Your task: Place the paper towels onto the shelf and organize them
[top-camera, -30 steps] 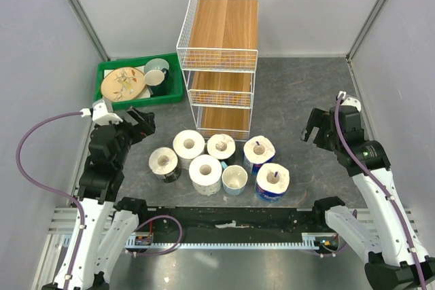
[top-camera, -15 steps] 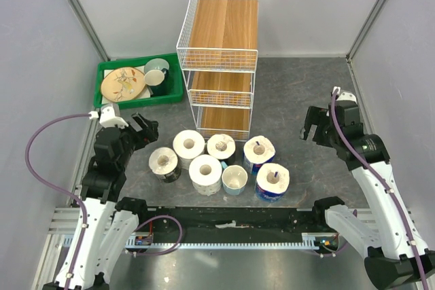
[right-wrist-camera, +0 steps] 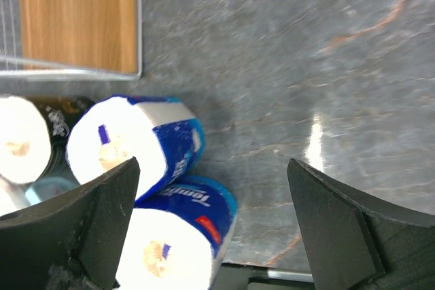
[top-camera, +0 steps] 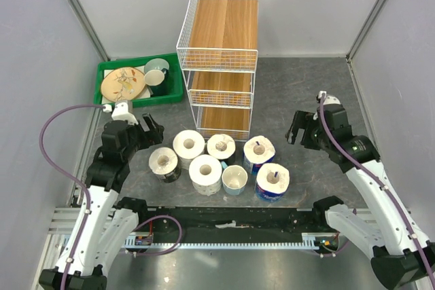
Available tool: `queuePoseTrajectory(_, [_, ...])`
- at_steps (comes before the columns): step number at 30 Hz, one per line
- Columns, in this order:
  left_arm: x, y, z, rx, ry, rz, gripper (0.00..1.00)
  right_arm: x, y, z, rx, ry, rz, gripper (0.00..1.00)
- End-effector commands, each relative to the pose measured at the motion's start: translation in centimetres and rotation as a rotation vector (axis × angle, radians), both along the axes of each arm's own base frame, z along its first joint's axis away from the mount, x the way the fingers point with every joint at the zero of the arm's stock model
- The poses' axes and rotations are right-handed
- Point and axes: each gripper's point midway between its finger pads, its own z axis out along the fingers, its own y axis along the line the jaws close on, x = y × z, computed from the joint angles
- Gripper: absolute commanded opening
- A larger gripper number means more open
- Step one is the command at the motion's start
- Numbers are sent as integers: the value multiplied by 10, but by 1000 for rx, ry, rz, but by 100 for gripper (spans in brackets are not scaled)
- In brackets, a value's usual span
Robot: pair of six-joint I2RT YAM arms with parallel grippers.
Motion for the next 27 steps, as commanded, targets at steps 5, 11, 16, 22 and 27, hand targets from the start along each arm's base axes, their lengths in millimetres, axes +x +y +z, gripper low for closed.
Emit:
queuePoseTrajectory(5, [1, -9, 4, 46, -13, -84, 92, 11, 53, -14, 44, -8, 65, 98])
queuePoseTrajectory(11, [-1, -12, 0, 53, -8, -101, 92, 6, 77, -18, 65, -9, 124, 98])
queuePoseTrajectory(16, [-1, -24, 0, 46, -12, -168, 92, -3, 80, -30, 36, 12, 136, 98])
queuePoseTrajectory(22, [-1, -26, 0, 57, -12, -171, 92, -8, 82, -48, 41, 44, 135, 98])
queuePoseTrajectory(27, [-1, -29, -2, 56, -9, -188, 93, -5, 84, -47, 55, 36, 126, 94])
